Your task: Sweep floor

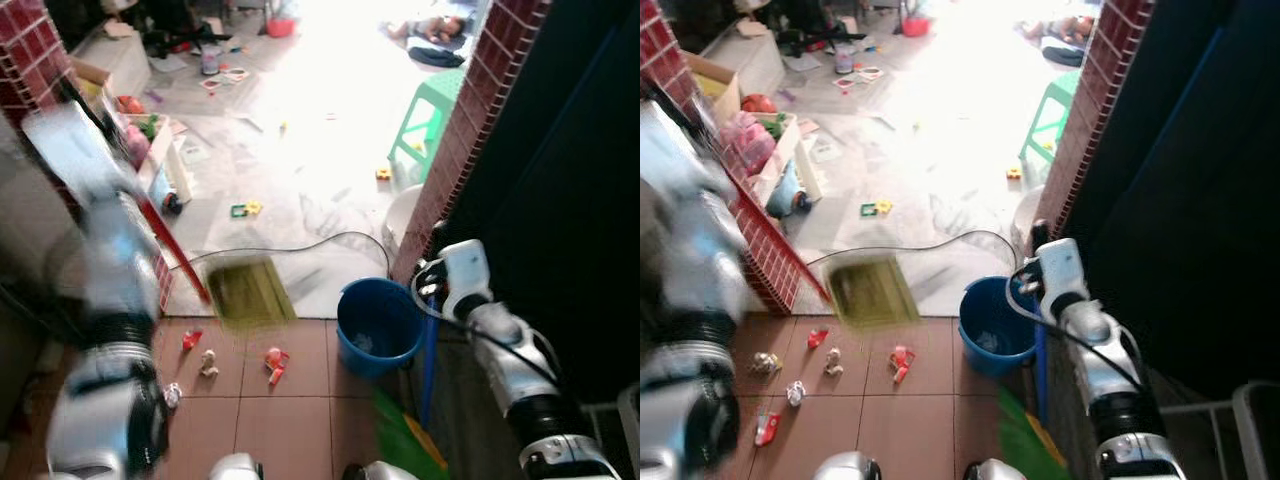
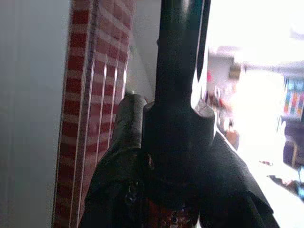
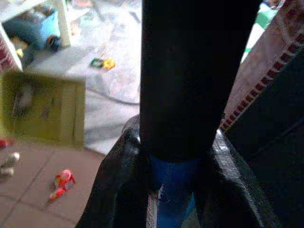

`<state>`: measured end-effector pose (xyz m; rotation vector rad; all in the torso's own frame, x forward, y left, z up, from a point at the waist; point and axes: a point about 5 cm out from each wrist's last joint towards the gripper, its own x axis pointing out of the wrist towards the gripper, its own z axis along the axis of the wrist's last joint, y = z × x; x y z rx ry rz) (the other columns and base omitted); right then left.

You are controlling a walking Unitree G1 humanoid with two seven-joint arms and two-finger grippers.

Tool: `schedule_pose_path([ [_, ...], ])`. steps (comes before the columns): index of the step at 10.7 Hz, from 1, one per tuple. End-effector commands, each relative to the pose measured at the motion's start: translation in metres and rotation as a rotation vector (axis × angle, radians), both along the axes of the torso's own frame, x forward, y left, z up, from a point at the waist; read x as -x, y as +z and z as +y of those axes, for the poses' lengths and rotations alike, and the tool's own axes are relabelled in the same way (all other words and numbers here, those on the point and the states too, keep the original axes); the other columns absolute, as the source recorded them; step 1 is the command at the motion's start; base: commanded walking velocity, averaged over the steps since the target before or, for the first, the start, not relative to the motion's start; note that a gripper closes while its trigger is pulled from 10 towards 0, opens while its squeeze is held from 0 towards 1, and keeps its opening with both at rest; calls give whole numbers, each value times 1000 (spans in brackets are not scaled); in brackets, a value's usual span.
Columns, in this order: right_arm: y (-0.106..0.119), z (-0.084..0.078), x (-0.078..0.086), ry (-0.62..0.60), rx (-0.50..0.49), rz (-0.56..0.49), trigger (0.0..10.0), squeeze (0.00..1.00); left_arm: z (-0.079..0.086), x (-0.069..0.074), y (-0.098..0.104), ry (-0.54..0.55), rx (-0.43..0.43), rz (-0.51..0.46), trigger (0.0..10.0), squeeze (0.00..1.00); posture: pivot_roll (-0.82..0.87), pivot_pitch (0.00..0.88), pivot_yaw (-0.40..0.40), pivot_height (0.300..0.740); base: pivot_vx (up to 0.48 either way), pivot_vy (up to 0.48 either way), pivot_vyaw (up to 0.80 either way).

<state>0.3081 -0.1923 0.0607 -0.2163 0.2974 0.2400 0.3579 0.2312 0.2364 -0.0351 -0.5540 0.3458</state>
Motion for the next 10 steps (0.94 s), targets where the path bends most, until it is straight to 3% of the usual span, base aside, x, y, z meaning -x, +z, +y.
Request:
schedule_pose_path([
  [1, -11, -4, 3, -3, 58, 63, 10000, 0, -7, -2, 36, -35, 21, -129, 10000, 0, -25, 0, -14, 740, 0, 0, 0],
  [4, -15, 9, 2, 17, 59, 44, 10000, 0, -43, -15, 58, -156, 31, -176, 10000, 0, -43, 0, 9, 740, 0, 0, 0],
  [7, -10, 8, 4, -22, 36, 5, 10000, 0, -89, -27, 61, -251, 24, -171, 10000, 0, -100, 0, 51, 740, 0, 0, 0],
  [10, -8, 6, 11, -49, 29, -11, 10000, 0, -125, -30, 65, -314, -21, -198, 10000, 0, -141, 0, 85, 740, 0, 0, 0],
])
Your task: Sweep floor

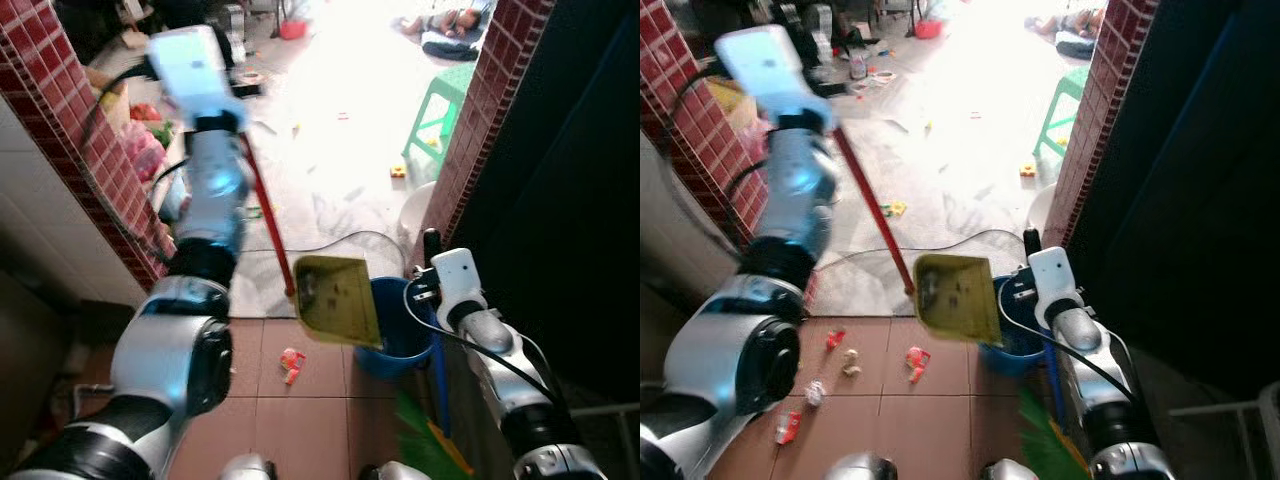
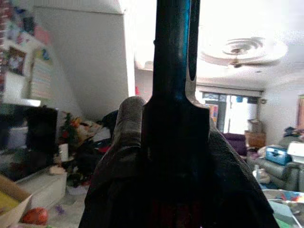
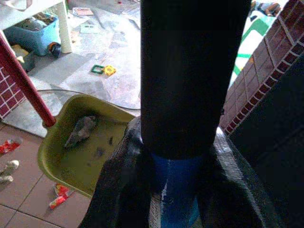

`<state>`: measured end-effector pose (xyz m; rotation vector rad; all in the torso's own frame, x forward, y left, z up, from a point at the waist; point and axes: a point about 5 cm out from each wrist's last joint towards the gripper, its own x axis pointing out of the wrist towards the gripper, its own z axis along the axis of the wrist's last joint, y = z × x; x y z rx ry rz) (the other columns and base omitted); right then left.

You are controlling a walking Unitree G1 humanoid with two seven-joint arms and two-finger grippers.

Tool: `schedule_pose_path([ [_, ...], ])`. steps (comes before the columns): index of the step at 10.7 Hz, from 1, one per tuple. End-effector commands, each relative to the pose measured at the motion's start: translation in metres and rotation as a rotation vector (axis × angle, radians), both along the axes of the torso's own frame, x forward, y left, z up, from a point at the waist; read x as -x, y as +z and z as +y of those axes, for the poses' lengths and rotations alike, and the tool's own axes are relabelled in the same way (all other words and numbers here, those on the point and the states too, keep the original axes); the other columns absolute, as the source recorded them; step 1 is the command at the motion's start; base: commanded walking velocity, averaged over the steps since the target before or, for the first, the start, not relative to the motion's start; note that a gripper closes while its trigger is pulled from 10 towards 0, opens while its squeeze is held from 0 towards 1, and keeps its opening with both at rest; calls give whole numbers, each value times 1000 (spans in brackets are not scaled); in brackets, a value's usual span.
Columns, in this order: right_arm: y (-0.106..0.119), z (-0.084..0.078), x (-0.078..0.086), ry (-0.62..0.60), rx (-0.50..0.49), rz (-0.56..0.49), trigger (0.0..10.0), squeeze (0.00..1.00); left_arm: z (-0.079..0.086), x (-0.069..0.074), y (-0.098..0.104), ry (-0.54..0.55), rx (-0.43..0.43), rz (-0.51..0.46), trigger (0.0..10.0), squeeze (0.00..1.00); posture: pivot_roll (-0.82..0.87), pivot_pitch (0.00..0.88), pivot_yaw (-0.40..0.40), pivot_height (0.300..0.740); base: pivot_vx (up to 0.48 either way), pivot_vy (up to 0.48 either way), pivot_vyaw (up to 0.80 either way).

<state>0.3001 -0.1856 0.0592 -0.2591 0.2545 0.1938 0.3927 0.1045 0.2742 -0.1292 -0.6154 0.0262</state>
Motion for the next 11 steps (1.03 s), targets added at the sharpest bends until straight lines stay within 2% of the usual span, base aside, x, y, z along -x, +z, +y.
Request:
schedule_pose_path([
  [1, -5, 0, 4, -22, -19, 32, 10000, 0, -10, 5, 28, -17, -17, -133, 10000, 0, -152, 0, 98, 740, 0, 0, 0],
  [6, -2, 5, 8, -26, -29, 15, 10000, 0, -76, 18, 26, -207, -127, -190, 10000, 0, -172, 0, 131, 740, 0, 0, 0],
  [8, -4, 5, 11, -29, -26, 13, 10000, 0, -112, 32, 12, -361, -220, -211, 10000, 0, -176, 0, 139, 740, 0, 0, 0],
  [9, -4, 5, 13, -26, -21, 11, 10000, 0, -134, 44, 3, -520, -265, -215, 10000, 0, -169, 2, 134, 740, 0, 0, 0],
  [10, -3, 5, 13, -19, -15, 8, 10000, 0, -162, 60, -11, -769, -353, -199, 10000, 0, -163, 3, 129, 740, 0, 0, 0],
  [11, -3, 6, 12, -14, -10, 9, 10000, 0, -177, 70, -21, -913, -424, -183, 10000, 0, -159, 3, 124, 740, 0, 0, 0],
])
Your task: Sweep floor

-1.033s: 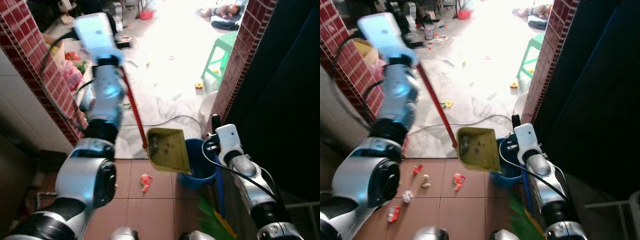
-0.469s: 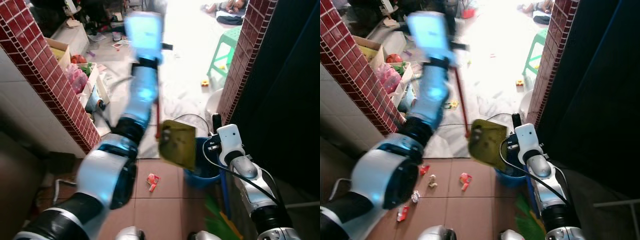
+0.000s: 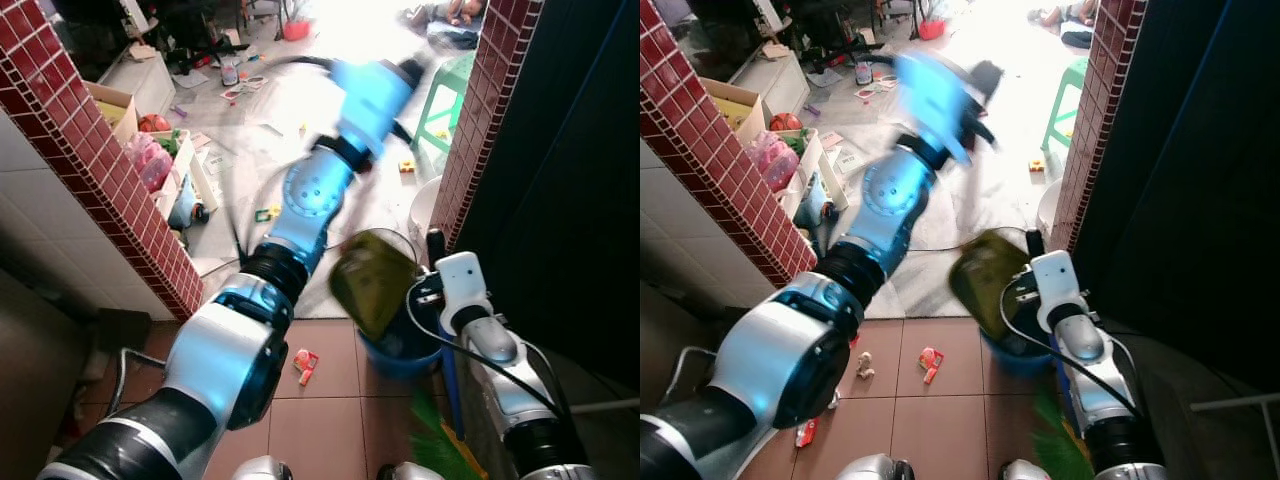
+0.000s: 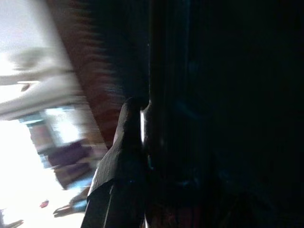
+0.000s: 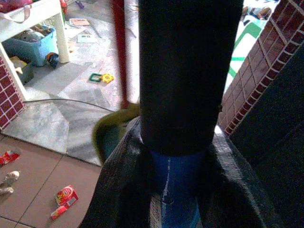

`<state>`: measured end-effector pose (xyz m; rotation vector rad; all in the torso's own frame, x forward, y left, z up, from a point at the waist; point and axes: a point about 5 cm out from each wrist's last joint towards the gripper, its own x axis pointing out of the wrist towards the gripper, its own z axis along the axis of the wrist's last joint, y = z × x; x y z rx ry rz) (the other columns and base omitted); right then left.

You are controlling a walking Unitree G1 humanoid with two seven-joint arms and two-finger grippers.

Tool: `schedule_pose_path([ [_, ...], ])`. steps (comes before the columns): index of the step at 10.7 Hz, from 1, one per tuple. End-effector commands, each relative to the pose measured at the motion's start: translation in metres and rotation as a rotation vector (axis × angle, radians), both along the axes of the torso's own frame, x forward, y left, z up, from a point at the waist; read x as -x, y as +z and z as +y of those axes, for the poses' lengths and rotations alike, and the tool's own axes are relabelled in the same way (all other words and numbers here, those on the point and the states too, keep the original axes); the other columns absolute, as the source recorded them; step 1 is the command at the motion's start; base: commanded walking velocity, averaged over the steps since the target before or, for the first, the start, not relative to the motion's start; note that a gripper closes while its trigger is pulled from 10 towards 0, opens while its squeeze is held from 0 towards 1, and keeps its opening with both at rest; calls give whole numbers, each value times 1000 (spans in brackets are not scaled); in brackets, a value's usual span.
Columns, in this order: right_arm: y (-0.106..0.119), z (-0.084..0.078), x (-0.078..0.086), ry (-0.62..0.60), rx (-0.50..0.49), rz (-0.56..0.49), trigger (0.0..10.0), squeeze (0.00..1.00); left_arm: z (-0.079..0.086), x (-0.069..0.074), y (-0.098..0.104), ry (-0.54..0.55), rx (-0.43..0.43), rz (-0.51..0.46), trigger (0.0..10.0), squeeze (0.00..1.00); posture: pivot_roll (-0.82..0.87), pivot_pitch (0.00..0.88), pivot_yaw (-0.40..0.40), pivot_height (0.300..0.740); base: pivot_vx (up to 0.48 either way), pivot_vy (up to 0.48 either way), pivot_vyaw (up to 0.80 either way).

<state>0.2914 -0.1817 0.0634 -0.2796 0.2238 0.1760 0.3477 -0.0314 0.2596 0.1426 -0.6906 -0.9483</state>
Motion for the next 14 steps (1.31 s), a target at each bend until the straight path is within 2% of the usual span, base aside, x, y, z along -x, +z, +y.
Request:
schedule_pose_path([
  [1, -8, 5, 3, 13, -18, 44, 10000, 0, -53, 37, -15, -229, -4, 64, 10000, 0, -157, 2, 118, 740, 0, 0, 0],
  [3, -9, 4, 2, 19, -11, 47, 10000, 0, -62, 46, -14, -339, -31, 90, 10000, 0, -153, 3, 112, 740, 0, 0, 0],
  [5, -10, 3, 1, 20, -4, 54, 10000, 0, -63, 54, -14, -395, -83, 22, 10000, 0, -148, 5, 107, 740, 0, 0, 0],
  [6, -11, 3, 1, 20, -2, 56, 10000, 0, -62, 54, -9, -412, -72, 16, 10000, 0, -147, 5, 106, 740, 0, 0, 0],
  [8, -11, 3, 1, 20, -2, 56, 10000, 0, -62, 54, -9, -412, -72, 16, 10000, 0, -147, 5, 106, 740, 0, 0, 0],
  [9, -12, 2, -1, 20, 5, 61, 10000, 0, -56, 52, 8, -359, -31, -43, 10000, 0, -141, 3, 97, 740, 0, 0, 0],
  [10, -12, 2, -1, 21, 7, 63, 10000, 0, -53, 50, 11, -333, -1, -39, 10000, 0, -141, 3, 97, 740, 0, 0, 0],
  [11, -12, 2, -1, 22, 8, 64, 10000, 0, -44, 44, 21, -259, 57, -69, 10000, 0, -142, 2, 95, 740, 0, 0, 0],
  [12, -14, 1, -1, 22, 8, 68, 10000, 0, -19, 27, 57, -111, 236, -106, 10000, 0, -120, 0, 78, 740, 0, 0, 0],
  [13, -15, 1, -1, 25, 8, 75, 10000, 0, 5, 18, 86, -15, 351, -151, 10000, 0, -109, 0, 71, 740, 0, 0, 0],
  [14, -17, 3, -3, 41, 10, 88, 10000, 0, 39, 10, 120, 114, 457, -225, 10000, 0, -83, 0, 52, 740, 0, 0, 0],
])
